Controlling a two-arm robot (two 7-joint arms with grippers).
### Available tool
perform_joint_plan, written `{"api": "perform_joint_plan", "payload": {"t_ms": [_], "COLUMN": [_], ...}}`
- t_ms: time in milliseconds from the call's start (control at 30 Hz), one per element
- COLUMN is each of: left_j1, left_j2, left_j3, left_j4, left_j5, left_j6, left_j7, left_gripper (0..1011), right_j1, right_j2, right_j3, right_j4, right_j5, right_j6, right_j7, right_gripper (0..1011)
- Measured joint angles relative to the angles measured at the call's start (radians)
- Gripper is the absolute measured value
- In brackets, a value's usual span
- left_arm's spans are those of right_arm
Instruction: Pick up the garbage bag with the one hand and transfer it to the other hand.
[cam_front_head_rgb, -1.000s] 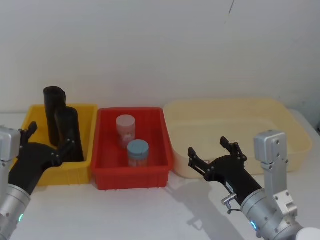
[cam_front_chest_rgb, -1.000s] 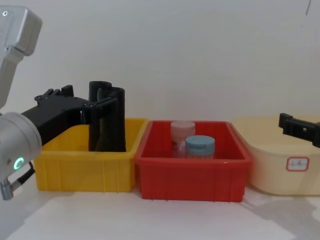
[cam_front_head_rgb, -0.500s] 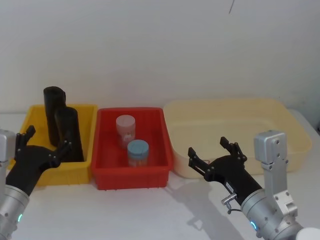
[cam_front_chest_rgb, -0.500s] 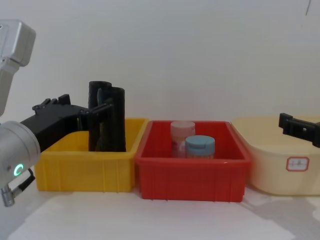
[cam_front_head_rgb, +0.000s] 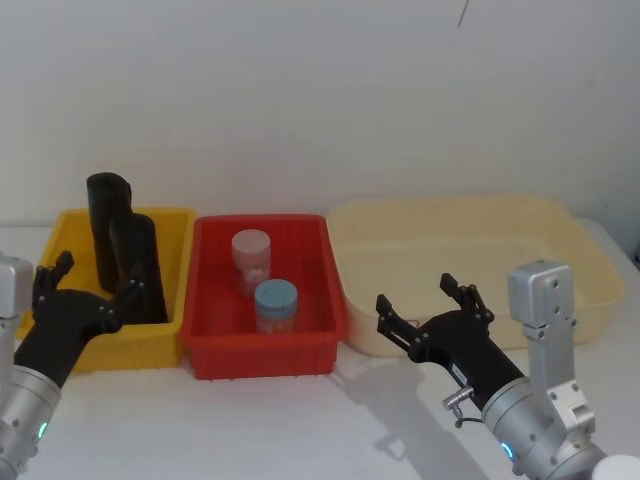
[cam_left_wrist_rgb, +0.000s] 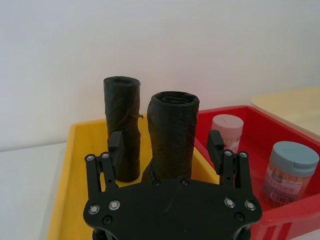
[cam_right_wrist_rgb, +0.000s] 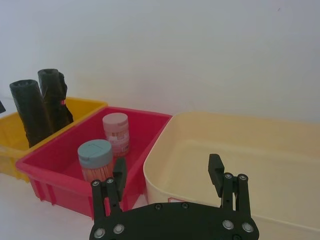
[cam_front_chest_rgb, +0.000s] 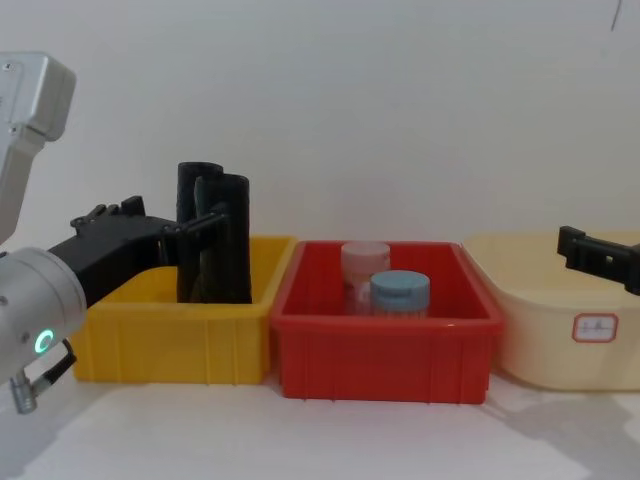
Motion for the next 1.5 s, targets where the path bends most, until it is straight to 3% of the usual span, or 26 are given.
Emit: {"api": "perform_joint_plan", "payload": {"t_ms": [667, 1500], "left_j1": [-0.065, -0.178], "left_j2": [-0.025, -0.069], "left_j3": [-0.007, -0.003], "left_j4": [0.087, 0.261], "left_j5": [0.001, -0.011], "left_j6": [0.008, 0.0], "left_j7": [-0.044, -0.142], "left_gripper": [1001, 1001], "right_j1": [0.0, 0.0], "right_j2": [0.0, 0.0], "right_j3": [0.0, 0.0], "right_j4": [0.0, 0.0], "right_j5": [0.0, 0.0], "right_j6": [0.0, 0.0], "right_j7": [0.0, 0.0], "right_gripper": [1000, 1001]}}
